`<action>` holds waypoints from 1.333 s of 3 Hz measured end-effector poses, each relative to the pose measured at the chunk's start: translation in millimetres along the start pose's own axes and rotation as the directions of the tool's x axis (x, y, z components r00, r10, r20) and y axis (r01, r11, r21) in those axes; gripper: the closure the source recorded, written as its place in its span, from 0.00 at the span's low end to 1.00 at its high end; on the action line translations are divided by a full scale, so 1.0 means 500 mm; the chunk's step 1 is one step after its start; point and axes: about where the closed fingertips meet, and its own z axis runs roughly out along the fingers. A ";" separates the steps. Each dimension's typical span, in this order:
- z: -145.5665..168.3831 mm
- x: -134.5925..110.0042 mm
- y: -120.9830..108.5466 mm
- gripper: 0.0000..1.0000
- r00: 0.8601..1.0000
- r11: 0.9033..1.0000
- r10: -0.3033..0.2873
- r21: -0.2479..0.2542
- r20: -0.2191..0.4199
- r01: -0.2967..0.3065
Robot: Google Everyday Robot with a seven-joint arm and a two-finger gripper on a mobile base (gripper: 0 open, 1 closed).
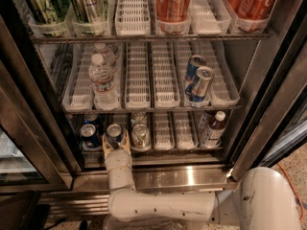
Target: Pick pepsi can from bottom shelf of fridge
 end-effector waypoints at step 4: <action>-0.024 -0.150 0.026 1.00 0.996 0.993 0.082 -0.086 0.033 -0.079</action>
Offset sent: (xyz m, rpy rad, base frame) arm -0.0116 0.0141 0.0310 0.0778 0.0286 0.0661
